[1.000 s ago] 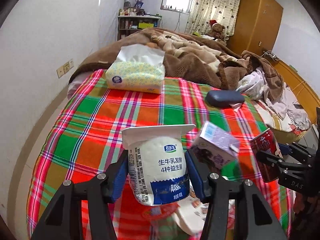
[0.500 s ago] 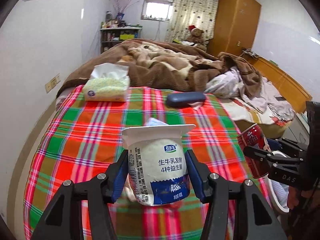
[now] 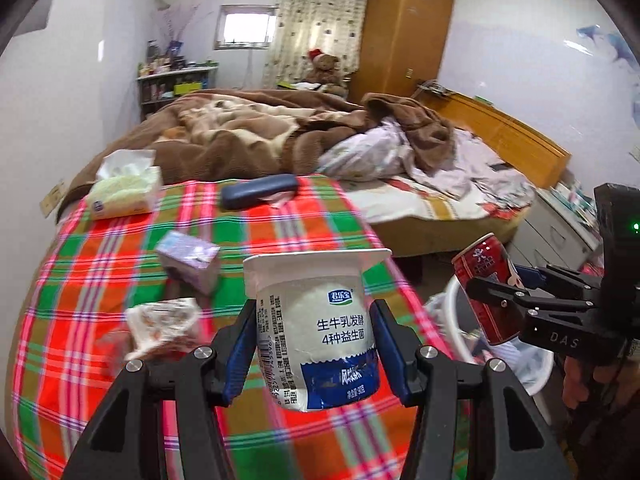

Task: Collect trash
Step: 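Carry yogurt cup and red can over the white bin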

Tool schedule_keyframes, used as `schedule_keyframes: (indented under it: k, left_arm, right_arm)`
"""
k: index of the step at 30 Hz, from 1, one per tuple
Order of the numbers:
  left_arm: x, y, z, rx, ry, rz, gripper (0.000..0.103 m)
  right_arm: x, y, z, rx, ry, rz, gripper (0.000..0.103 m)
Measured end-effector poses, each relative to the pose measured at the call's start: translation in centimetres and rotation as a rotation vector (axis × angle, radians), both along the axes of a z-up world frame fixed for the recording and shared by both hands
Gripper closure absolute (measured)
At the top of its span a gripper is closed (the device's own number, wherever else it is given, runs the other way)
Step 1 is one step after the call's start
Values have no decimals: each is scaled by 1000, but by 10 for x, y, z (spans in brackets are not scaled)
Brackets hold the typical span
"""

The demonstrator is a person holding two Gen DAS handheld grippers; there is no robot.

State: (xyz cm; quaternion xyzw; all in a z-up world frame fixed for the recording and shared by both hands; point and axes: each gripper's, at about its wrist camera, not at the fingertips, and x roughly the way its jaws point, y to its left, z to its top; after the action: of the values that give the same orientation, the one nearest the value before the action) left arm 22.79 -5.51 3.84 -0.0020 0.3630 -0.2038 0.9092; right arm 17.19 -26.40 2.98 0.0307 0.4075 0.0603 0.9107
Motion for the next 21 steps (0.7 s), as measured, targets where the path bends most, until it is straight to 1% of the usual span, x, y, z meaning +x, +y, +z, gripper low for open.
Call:
schedule_keyframes:
  k: [6, 11, 17, 21]
  left_arm:
    - [-15, -47, -1, -7, 5, -86, 47]
    - [-26, -85, -7, -13, 14, -154, 47]
    - [-34, -130, -20, -15, 50, -233, 47]
    - [-40, -162, -32, 3, 74, -292, 47]
  right_arm:
    - [-19, -30, -2, 1, 0, -67, 49]
    - [-29, -54, -10, 1, 20, -124, 49]
    - [-38, -80, -26, 1, 56, -174, 49]
    - [-43, -97, -38, 5, 89, -205, 49]
